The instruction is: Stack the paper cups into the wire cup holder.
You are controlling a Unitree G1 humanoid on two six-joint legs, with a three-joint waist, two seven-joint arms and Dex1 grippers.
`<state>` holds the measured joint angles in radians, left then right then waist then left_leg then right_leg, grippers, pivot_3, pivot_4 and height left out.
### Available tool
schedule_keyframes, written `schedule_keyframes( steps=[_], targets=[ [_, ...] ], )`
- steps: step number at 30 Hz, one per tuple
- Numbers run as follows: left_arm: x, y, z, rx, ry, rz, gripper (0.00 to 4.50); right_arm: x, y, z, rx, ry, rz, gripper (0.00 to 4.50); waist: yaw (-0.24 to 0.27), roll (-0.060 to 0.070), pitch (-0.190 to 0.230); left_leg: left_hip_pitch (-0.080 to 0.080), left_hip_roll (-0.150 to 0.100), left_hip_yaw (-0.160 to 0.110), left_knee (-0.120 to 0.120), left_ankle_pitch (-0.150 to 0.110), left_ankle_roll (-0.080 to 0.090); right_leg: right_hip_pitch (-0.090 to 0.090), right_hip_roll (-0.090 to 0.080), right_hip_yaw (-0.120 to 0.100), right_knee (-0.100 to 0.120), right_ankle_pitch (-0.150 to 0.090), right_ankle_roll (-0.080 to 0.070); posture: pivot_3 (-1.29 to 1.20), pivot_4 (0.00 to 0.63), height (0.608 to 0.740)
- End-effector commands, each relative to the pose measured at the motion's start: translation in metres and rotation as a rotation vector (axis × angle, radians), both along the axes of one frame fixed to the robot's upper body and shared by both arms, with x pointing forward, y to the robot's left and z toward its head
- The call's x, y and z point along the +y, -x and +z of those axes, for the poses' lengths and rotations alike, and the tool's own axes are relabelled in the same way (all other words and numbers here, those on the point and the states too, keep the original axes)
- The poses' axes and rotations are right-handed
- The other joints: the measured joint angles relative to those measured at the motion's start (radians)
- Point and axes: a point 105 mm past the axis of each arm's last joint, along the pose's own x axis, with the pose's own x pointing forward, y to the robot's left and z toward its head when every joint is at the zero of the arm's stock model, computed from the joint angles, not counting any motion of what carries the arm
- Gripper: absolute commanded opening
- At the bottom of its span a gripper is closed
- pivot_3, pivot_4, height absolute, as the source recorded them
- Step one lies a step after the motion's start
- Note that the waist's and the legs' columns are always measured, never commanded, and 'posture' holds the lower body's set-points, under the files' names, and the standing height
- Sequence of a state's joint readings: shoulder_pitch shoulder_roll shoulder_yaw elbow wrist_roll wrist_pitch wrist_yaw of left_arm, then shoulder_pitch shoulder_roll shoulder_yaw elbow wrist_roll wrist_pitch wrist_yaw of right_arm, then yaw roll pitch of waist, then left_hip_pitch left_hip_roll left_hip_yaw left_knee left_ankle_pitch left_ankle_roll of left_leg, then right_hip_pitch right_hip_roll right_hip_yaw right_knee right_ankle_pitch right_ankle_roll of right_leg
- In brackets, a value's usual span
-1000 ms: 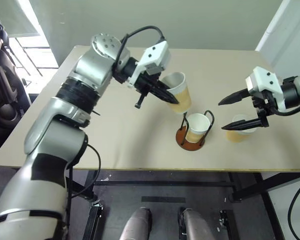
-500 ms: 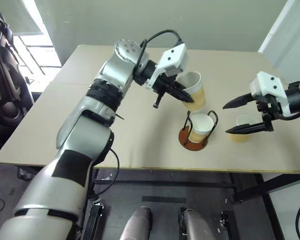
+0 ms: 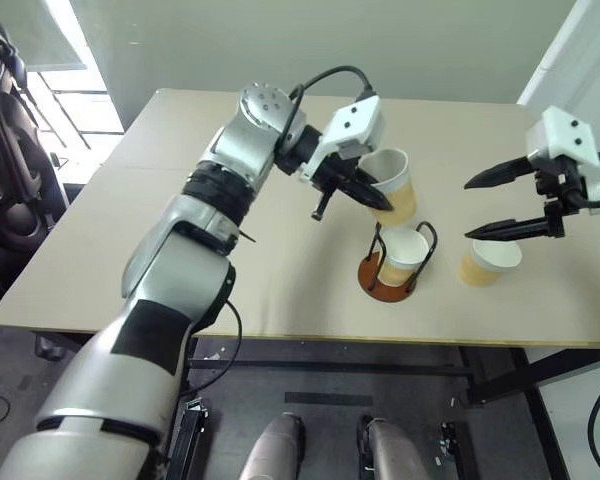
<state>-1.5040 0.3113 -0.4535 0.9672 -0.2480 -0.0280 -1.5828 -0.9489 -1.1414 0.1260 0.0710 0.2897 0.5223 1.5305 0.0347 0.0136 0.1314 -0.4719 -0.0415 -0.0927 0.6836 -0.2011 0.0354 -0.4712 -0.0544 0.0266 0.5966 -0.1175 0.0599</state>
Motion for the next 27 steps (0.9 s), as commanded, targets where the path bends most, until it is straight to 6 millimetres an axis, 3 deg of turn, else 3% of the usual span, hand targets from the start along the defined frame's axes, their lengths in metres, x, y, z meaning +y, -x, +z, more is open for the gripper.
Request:
schedule_keyframes(
  steps=[1,12,27],
  targets=[
    [-0.005,0.006,0.000,-0.011,-0.002,-0.055,0.03,0.000,0.010,0.025,-0.082,-0.018,0.002,4.00,0.000,0.000,0.000,0.000,0.000,0.000,0.000,0.000,0.000,0.001,0.000,0.000,-0.001,0.000,0.000,0.00,0.150,0.740],
    [-0.016,0.010,-0.019,-0.004,-0.029,-0.099,0.03,0.003,0.021,0.034,-0.100,-0.030,-0.006,4.00,0.001,0.000,0.000,0.000,0.000,0.001,0.001,-0.001,0.001,0.002,0.000,0.000,-0.002,0.003,0.004,0.00,0.150,0.740],
    [-0.023,0.006,-0.038,-0.073,-0.091,-0.109,0.03,0.003,0.026,0.029,-0.086,-0.056,-0.027,4.00,0.002,0.000,0.000,0.001,0.000,0.002,0.003,0.000,0.003,0.003,0.000,0.002,-0.003,0.003,0.006,0.00,0.150,0.740]
  ],
)
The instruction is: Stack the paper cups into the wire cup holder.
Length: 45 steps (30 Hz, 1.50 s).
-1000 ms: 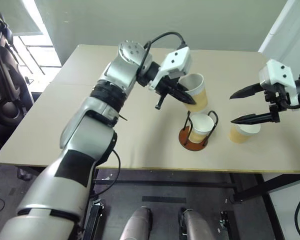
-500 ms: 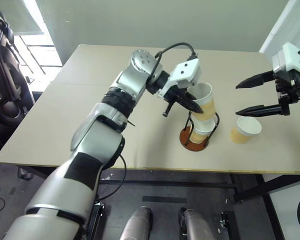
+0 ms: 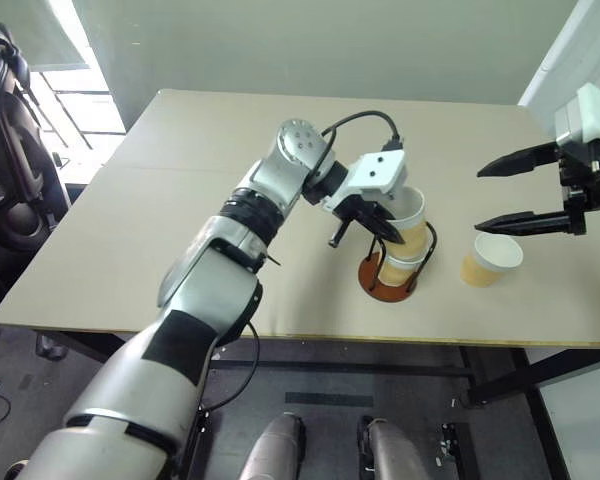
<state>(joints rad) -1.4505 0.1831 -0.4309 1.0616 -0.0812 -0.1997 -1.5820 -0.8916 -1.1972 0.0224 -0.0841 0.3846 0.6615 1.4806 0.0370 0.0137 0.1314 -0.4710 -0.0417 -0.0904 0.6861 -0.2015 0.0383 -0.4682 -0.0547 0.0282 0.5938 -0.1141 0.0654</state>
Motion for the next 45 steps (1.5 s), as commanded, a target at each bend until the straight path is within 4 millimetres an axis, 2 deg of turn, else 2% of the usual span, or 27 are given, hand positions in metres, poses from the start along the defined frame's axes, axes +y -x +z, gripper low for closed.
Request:
schedule_keyframes(
  steps=[1,2,3,5,11,15,17,20,28,36,40,45],
  targets=[
    [-0.001,0.001,0.006,-0.029,0.004,-0.021,0.03,-0.003,0.005,0.014,-0.058,-0.003,-0.010,4.00,0.000,0.000,0.000,0.000,0.000,0.000,0.000,0.000,0.000,0.000,0.000,0.000,0.000,0.000,0.000,0.00,0.150,0.740],
    [-0.001,0.000,0.006,-0.032,0.000,-0.018,0.03,-0.003,0.005,0.013,-0.057,-0.003,-0.012,4.00,0.000,0.000,0.000,0.000,0.000,0.000,0.000,0.000,0.000,0.000,0.000,0.000,0.000,0.000,0.000,0.00,0.150,0.740],
    [-0.001,0.000,0.007,-0.033,-0.001,-0.015,0.41,-0.003,0.005,0.013,-0.055,-0.003,-0.014,4.00,0.000,0.000,0.000,0.000,0.000,0.000,0.000,0.000,0.000,0.000,0.000,0.000,0.000,0.000,0.000,0.00,0.150,0.740],
    [-0.003,-0.001,0.008,-0.045,-0.001,-0.013,0.84,-0.004,0.005,0.013,-0.052,-0.003,-0.016,4.00,0.000,0.000,0.000,0.000,0.000,0.000,0.000,0.000,0.000,0.000,0.000,0.000,0.000,0.000,0.001,0.00,0.150,0.740],
    [-0.010,-0.001,0.015,-0.053,0.031,-0.007,2.78,-0.005,0.004,0.012,-0.049,-0.006,-0.020,4.00,0.001,0.000,0.000,-0.001,0.000,0.001,0.001,-0.001,0.001,0.000,0.000,0.000,0.000,0.000,0.001,0.00,0.150,0.740],
    [-0.008,-0.004,0.030,-0.055,0.089,0.026,4.14,-0.006,-0.003,0.011,-0.071,-0.019,-0.037,4.00,0.001,0.000,0.000,-0.001,0.000,0.001,0.002,-0.001,0.002,0.000,0.000,0.001,0.000,0.000,0.001,0.00,0.150,0.740],
    [-0.001,-0.007,0.042,-0.042,0.123,0.055,4.14,-0.010,-0.007,0.002,-0.063,0.004,-0.053,4.00,0.001,0.000,0.000,-0.001,0.000,0.002,0.002,-0.001,0.002,0.000,0.000,0.001,0.000,0.000,0.001,0.00,0.150,0.740],
    [0.017,-0.013,0.063,-0.009,0.183,0.114,4.14,-0.022,-0.013,-0.022,-0.037,0.106,-0.079,4.00,-0.001,0.000,0.000,0.000,0.000,0.001,0.002,-0.001,0.002,0.000,0.000,0.001,0.000,0.001,0.002,0.00,0.150,0.740],
    [0.066,-0.013,0.090,0.130,0.292,0.220,4.14,-0.047,-0.037,-0.056,-0.034,0.305,-0.095,4.00,-0.007,0.001,0.000,0.000,0.001,0.002,0.002,-0.001,0.003,0.000,0.000,0.002,0.000,0.002,0.005,0.00,0.150,0.740],
    [0.109,-0.005,0.100,0.174,0.365,0.311,4.14,-0.066,-0.050,-0.076,0.014,0.406,-0.083,4.00,-0.007,0.001,0.000,0.000,0.001,0.002,0.004,-0.002,0.004,0.000,0.000,0.001,0.000,0.005,0.005,0.00,0.150,0.740],
    [0.122,-0.004,0.099,0.186,0.396,0.372,4.14,-0.073,-0.049,-0.082,0.041,0.438,-0.067,4.00,-0.009,0.001,0.000,0.000,0.001,0.002,0.004,-0.002,0.003,0.000,0.000,0.001,0.000,0.003,-0.003,0.00,0.150,0.740],
    [0.131,-0.003,0.097,0.197,0.432,0.420,4.14,-0.077,-0.048,-0.091,0.074,0.476,-0.047,4.00,-0.009,0.001,0.000,0.001,0.001,0.002,0.004,0.000,0.003,0.000,0.000,0.001,0.000,0.004,-0.005,0.00,0.150,0.740]
  ],
)
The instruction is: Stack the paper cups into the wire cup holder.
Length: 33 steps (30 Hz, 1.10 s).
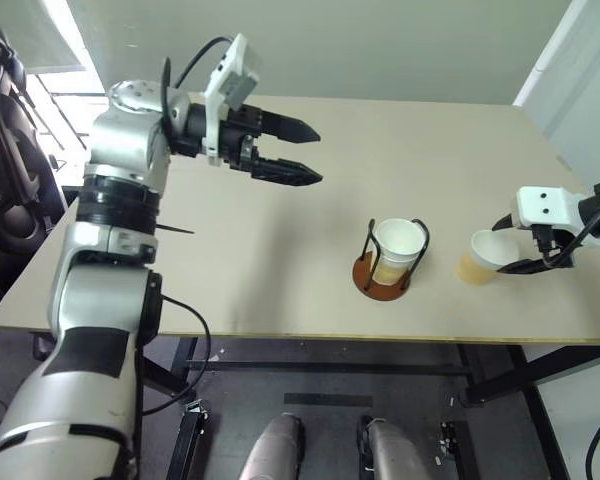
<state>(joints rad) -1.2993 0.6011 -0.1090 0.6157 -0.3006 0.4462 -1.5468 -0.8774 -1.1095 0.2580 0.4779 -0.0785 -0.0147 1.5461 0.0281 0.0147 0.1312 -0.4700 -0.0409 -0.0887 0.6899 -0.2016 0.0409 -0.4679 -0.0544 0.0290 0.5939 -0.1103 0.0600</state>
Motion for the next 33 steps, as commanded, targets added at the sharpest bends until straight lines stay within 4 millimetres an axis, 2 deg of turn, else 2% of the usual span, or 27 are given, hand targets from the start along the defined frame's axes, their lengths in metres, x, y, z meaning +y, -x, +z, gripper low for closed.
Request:
schedule_keyframes(
  steps=[1,6,12,15,24,25,30,33],
  targets=[
    [0.003,0.007,0.015,-0.048,0.048,0.011,4.14,-0.002,0.000,0.001,-0.002,0.047,0.025,4.00,-0.001,0.000,0.000,0.000,0.000,0.000,0.000,0.000,0.000,0.000,0.000,0.000,0.000,0.000,0.000,0.00,0.150,0.740],
    [0.010,0.009,0.013,-0.039,0.075,0.046,4.14,0.001,-0.002,-0.017,0.030,0.086,0.060,4.00,-0.007,0.000,0.000,0.002,0.000,-0.001,0.000,0.002,-0.001,0.001,0.000,0.000,0.001,0.002,-0.003,0.00,0.150,0.740],
    [0.017,0.009,0.010,-0.033,0.077,0.084,4.14,0.001,-0.010,-0.025,0.026,0.122,0.069,4.00,-0.009,0.000,0.000,0.003,0.000,-0.001,-0.003,0.004,-0.002,0.001,0.000,0.000,0.000,0.003,-0.005,0.00,0.150,0.740],
    [0.021,0.009,0.007,-0.026,0.068,0.098,4.20,0.005,-0.015,-0.025,0.019,0.129,0.078,3.40,-0.010,0.000,0.000,0.003,0.000,-0.001,-0.004,0.004,-0.003,0.001,0.000,0.000,0.000,0.003,-0.005,0.00,0.150,0.740],
    [0.040,0.013,-0.012,0.046,-0.058,0.061,4.20,0.008,-0.013,-0.014,0.044,0.129,0.105,0.20,-0.009,0.000,0.000,0.004,0.000,-0.003,-0.009,0.004,-0.006,0.000,0.000,-0.001,-0.001,0.002,-0.008,0.00,0.150,0.740],
    [0.042,0.014,-0.013,0.041,-0.080,0.053,4.20,0.010,-0.011,-0.014,0.052,0.123,0.115,0.04,-0.009,0.000,0.000,0.004,0.000,-0.003,-0.009,0.004,-0.007,0.000,0.000,-0.002,-0.001,0.002,-0.008,0.00,0.150,0.740],
    [0.048,0.012,-0.014,0.023,-0.140,0.054,4.20,0.022,-0.007,-0.007,0.056,0.084,0.133,0.04,-0.010,0.000,0.000,0.003,0.000,-0.004,-0.011,0.003,-0.008,-0.001,0.001,-0.002,-0.001,0.001,-0.010,0.00,0.150,0.740],
    [0.048,0.012,-0.007,0.012,-0.145,0.049,4.20,0.033,0.002,0.004,0.049,0.052,0.162,0.04,-0.007,0.000,0.000,0.002,0.000,-0.004,-0.011,0.002,-0.010,-0.002,0.001,-0.002,-0.001,0.000,-0.011,0.00,0.150,0.740]
  ],
)
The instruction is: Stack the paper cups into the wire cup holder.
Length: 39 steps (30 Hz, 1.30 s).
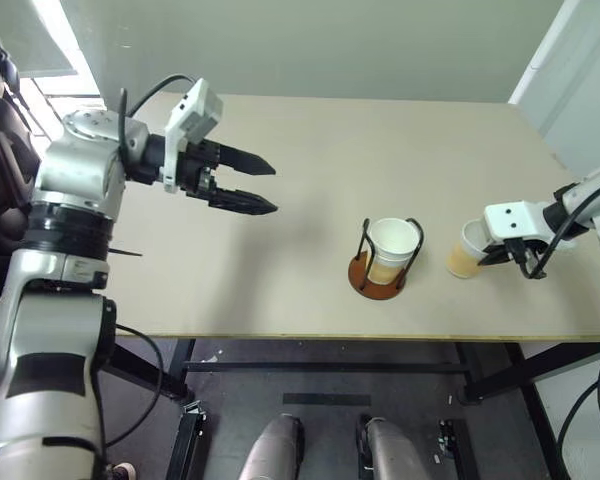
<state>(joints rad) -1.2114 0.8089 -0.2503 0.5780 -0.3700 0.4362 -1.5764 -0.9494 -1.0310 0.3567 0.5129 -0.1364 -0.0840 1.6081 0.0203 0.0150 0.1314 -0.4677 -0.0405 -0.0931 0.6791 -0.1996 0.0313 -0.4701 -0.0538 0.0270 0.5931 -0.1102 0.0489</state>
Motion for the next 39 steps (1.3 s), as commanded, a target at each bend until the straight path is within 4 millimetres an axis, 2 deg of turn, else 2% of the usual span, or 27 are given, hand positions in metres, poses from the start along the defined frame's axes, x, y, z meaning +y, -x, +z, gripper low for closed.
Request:
schedule_keyframes(
  steps=[1,2,6,12,16,18,24,30,39],
  targets=[
    [-0.001,0.006,0.022,-0.060,0.004,-0.055,4.20,0.013,0.011,0.024,-0.032,-0.042,0.041,0.04,0.001,0.000,0.000,0.000,0.000,0.000,0.000,0.000,0.000,0.000,0.000,0.000,0.000,0.000,0.000,0.00,0.150,0.740],
    [-0.001,0.006,0.023,-0.060,0.004,-0.056,4.20,0.015,0.013,0.027,-0.034,-0.047,0.045,0.04,0.001,0.000,0.000,-0.002,0.000,0.000,0.000,0.000,0.000,-0.002,0.000,0.000,0.000,0.000,0.000,0.00,0.150,0.740],
    [0.000,0.006,0.023,-0.064,-0.001,-0.061,4.20,0.031,0.019,0.066,-0.122,-0.084,0.088,0.04,-0.004,0.000,0.000,-0.002,0.000,0.000,0.000,0.000,-0.001,-0.002,0.000,0.000,-0.001,-0.002,-0.001,0.00,0.150,0.740],
    [-0.005,0.006,0.021,-0.057,0.022,-0.090,4.20,0.067,0.033,0.121,-0.227,-0.168,0.182,0.04,-0.009,0.000,0.000,-0.003,0.001,0.000,-0.003,0.000,0.000,-0.006,0.001,0.000,0.001,-0.004,-0.002,0.00,0.150,0.740],
    [-0.009,0.006,0.023,-0.059,0.036,-0.104,4.20,0.085,0.041,0.139,-0.241,-0.215,0.224,0.04,-0.007,0.000,0.000,-0.003,0.001,-0.001,-0.004,0.000,0.000,-0.006,0.001,0.000,0.000,-0.005,-0.002,0.00,0.150,0.740],
    [-0.009,0.006,0.023,-0.060,0.036,-0.105,4.20,0.093,0.046,0.140,-0.226,-0.227,0.246,0.04,-0.007,0.000,0.000,-0.004,0.000,-0.001,-0.004,0.000,0.000,-0.006,0.001,0.000,0.000,-0.006,-0.002,0.00,0.150,0.740],
    [-0.012,0.007,0.031,-0.080,0.049,-0.118,4.20,0.108,0.055,0.126,-0.151,-0.229,0.303,0.04,-0.007,0.000,0.000,-0.005,0.001,-0.001,-0.005,-0.001,-0.001,-0.008,0.001,-0.001,0.001,-0.007,-0.002,0.00,0.150,0.740],
    [-0.014,0.008,0.044,-0.108,0.068,-0.125,4.20,0.115,0.047,0.115,-0.128,-0.216,0.327,0.04,-0.009,0.000,0.000,-0.004,0.000,0.000,-0.004,0.000,0.000,-0.008,0.001,-0.001,0.001,-0.007,-0.002,0.00,0.150,0.740],
    [-0.009,0.012,0.043,-0.107,0.067,-0.121,4.20,0.116,0.033,0.099,-0.105,-0.176,0.338,0.04,-0.012,0.001,0.000,-0.004,0.001,0.000,-0.004,0.000,0.000,-0.008,0.001,-0.001,0.002,-0.007,-0.002,0.00,0.150,0.740]
  ],
)
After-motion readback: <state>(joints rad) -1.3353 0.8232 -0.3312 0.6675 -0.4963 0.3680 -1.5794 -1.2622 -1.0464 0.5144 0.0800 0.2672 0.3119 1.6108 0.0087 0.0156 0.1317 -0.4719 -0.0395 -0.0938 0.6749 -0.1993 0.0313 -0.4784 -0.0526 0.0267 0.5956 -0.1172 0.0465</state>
